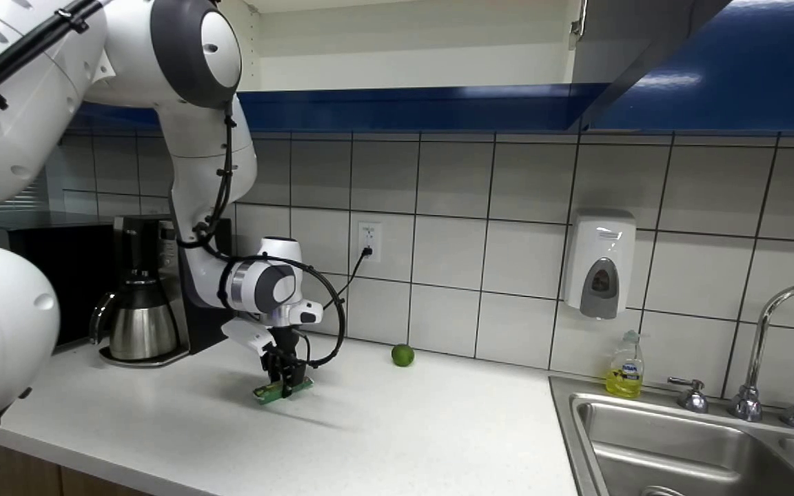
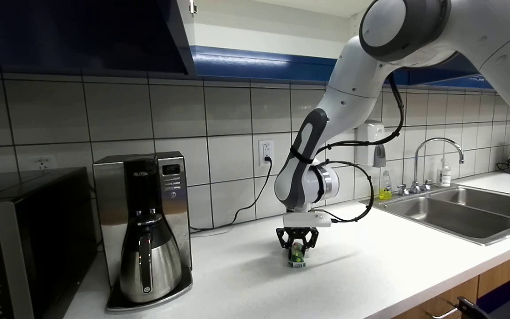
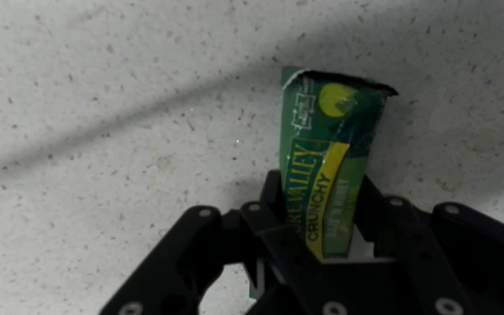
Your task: Put the green packet in the top cabinet
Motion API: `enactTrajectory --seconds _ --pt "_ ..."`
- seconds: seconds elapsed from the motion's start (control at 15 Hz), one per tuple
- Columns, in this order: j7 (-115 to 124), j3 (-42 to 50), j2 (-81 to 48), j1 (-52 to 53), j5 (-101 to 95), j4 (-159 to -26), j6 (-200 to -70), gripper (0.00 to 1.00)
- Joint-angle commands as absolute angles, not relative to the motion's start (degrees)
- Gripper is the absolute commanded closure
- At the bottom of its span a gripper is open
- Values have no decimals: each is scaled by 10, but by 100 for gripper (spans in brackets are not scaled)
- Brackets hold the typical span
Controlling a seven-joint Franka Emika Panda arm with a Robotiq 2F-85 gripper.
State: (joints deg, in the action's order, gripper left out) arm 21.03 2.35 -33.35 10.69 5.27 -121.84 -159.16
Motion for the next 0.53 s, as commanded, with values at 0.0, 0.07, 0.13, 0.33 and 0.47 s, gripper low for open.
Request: enactTrajectory --seconds 0.0,0.07,0.13,0.33,0.47 --pt "216 30 -332 115 49 -1212 -1576 84" --pt "216 31 -327 115 48 -1214 -1577 84" --pt "216 32 -322 116 46 -1217 -1576 84" --pt "216 37 -305 119 41 -1226 -1579 84" --pt "219 46 -291 125 34 -1233 -1581 84"
